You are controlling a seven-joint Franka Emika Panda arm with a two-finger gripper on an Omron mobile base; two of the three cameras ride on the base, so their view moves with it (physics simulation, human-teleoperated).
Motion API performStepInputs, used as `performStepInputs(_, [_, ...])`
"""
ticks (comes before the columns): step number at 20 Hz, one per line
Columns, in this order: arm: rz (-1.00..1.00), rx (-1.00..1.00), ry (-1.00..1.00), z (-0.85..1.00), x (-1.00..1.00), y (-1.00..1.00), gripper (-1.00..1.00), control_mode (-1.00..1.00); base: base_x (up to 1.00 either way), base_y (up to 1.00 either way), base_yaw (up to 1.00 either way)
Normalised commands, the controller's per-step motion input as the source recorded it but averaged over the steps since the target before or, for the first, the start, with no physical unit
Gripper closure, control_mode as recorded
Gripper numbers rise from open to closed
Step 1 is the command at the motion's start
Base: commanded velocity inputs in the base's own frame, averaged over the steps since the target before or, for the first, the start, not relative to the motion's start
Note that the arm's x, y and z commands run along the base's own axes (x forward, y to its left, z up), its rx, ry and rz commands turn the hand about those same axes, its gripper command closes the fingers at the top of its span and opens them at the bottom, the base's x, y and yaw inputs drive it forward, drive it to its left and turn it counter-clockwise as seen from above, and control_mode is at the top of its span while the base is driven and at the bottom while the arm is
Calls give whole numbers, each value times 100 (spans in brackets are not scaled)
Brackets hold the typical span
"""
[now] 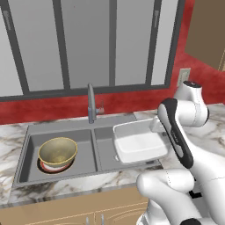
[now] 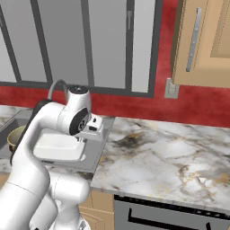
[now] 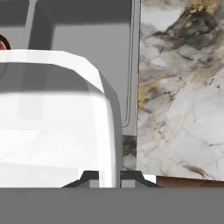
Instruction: Pick the bowl and tupperware and place them in the sink. Then turn on the water.
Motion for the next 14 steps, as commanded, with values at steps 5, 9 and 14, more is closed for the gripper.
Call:
performStepInputs(5, [-5,0,17,-2,28,-3,100,-100,0,0,0])
performStepInputs(9, [-11,0,23,0,51,-1,100,-100,0,0,0])
performStepInputs(14, [-10,0,11,-6,47,0,100,-100,0,0,0])
